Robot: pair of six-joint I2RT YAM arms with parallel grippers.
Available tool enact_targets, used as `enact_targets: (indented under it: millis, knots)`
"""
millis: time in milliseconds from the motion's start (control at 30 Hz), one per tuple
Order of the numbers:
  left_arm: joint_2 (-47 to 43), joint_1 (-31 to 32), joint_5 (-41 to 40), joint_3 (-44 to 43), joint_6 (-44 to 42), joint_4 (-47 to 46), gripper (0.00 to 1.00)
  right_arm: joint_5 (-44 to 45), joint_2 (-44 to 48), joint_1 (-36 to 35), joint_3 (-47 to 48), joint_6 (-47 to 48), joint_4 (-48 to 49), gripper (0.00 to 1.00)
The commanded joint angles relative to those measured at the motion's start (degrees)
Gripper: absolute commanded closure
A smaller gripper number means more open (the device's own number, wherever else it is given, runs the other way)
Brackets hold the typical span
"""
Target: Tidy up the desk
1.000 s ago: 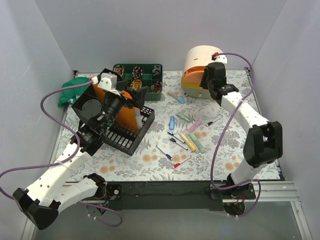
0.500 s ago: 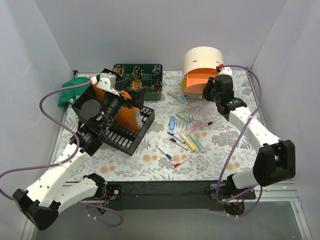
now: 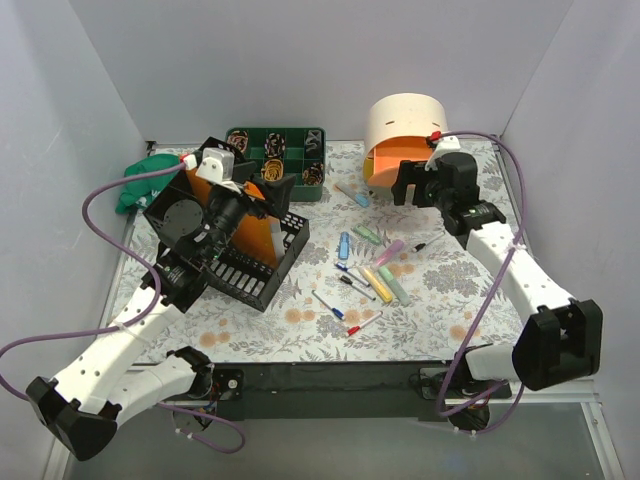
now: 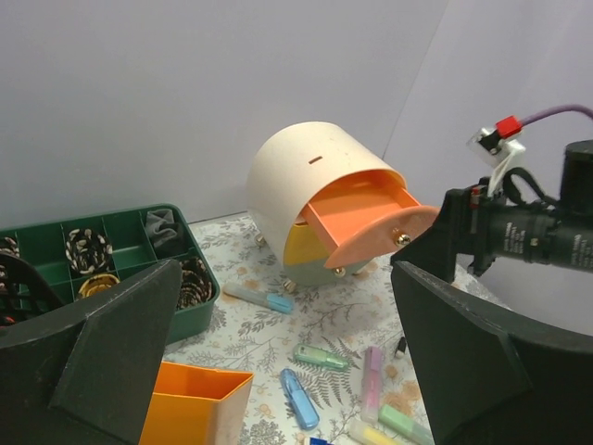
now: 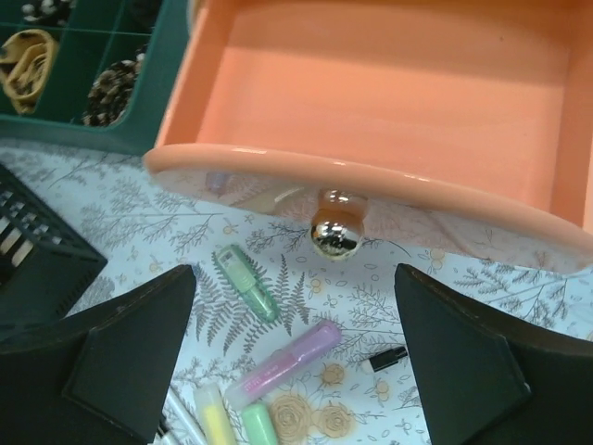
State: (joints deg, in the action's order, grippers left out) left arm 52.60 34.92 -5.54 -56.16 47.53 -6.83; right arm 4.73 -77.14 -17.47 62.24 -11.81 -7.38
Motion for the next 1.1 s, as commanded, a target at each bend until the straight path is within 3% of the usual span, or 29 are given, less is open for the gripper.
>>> enact_targets:
  millis: [0,167,400,600,833,1067]
  knots:
    - [-1.18,-0.46,1.41,0.96,-0.42,-0.90,0.02,-13.94,6.03,3.14,-1.68,11.88,-1.49,0.02]
    - [-1.53,-0.55,3.51,1.14,-0.86,-1.25,0.02,-30.44,11.04,4.91,-5.37,27.34,-8.17,0.02]
    - [-2.94,-0.46,8.79,2.81,-2.00,-2.31,0.02,-42.43,13.16,4.47,-9.85,46.34,-17.93,0.03]
    - [-3.91,-0.55,11.86,4.66,-3.85,-3.36,0.02,-38.49,11.76,1.31,-17.05,50.91,-17.33,0.09]
    - [-3.21,-0.55,12.75,5.10,-4.20,-3.54,0.02,-28.39,5.52,-0.72,-18.47,49.26,-16.53,0.30]
    - [-2.76,-0.46,13.10,5.18,-4.29,-3.63,0.02,-24.34,0.07,-3.35,-20.66,48.03,-14.60,0.30]
